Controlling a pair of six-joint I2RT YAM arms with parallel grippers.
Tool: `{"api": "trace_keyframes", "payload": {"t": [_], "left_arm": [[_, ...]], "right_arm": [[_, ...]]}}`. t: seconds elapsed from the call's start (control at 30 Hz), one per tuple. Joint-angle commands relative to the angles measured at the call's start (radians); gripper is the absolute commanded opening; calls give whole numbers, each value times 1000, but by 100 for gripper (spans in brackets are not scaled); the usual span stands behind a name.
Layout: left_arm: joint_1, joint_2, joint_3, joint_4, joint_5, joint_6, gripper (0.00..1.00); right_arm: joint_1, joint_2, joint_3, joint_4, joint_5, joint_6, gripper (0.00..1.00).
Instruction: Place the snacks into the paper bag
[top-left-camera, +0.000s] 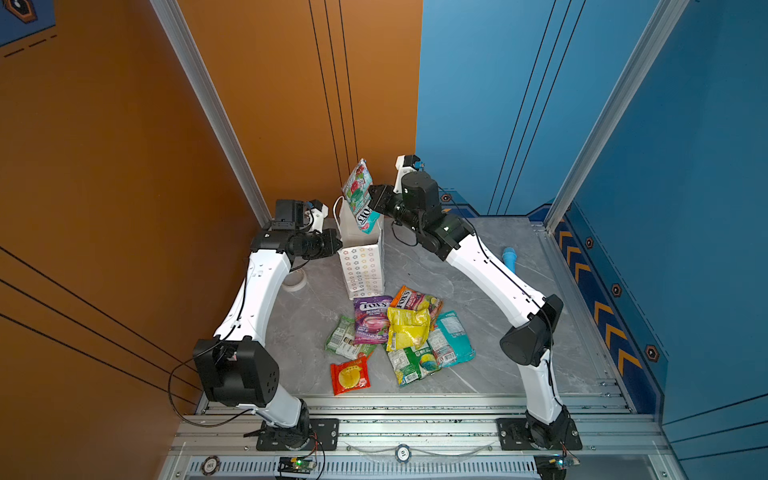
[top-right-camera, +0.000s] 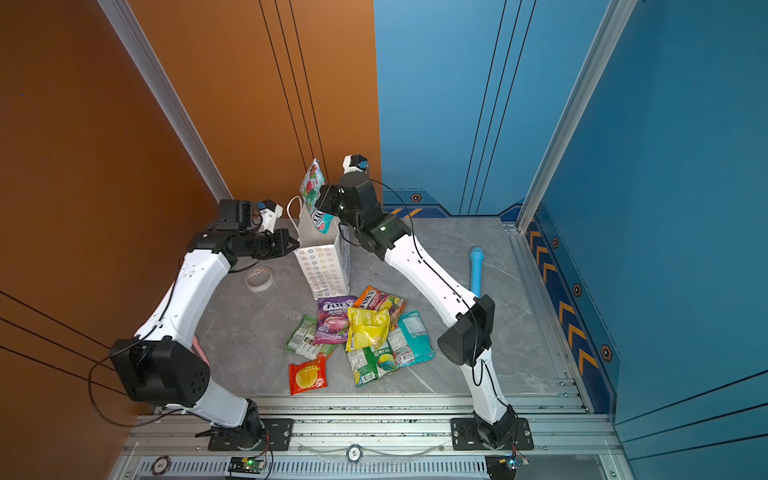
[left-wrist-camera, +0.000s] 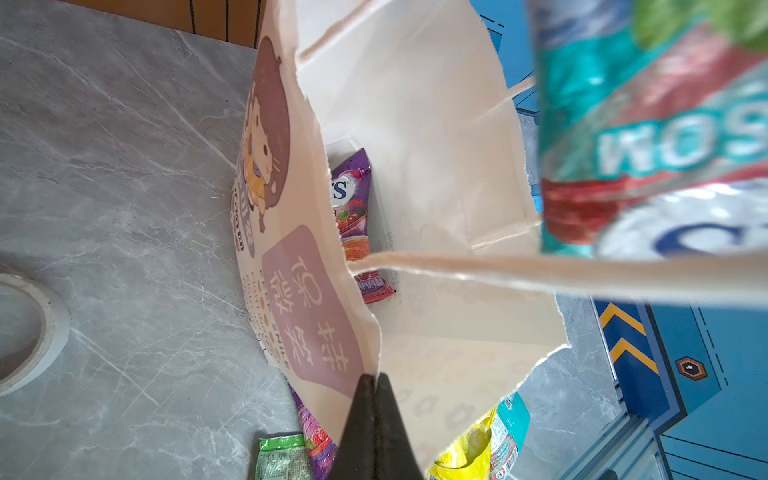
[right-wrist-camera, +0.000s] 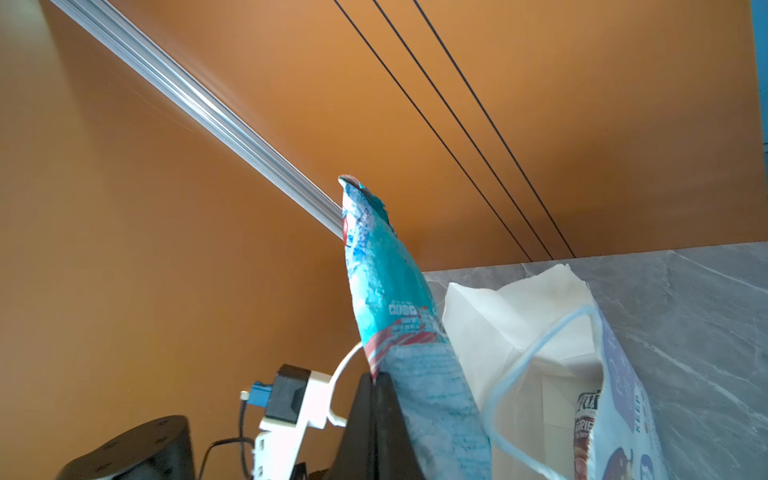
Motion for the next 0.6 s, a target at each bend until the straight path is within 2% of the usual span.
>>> {"api": "trace_keyframes", "payload": {"t": [0.0, 0.17, 0.57], "left_arm": [[-5, 21, -17, -27, 7, -6, 2], [-3, 21, -17, -27, 7, -6, 2], [0, 21, -17, -27, 11, -7, 2]], "right_arm": [[7, 19, 35, 32, 57, 11, 0], [15, 45, 35, 38, 78, 27, 0], [34, 121, 76, 63, 37, 115, 0]]}}
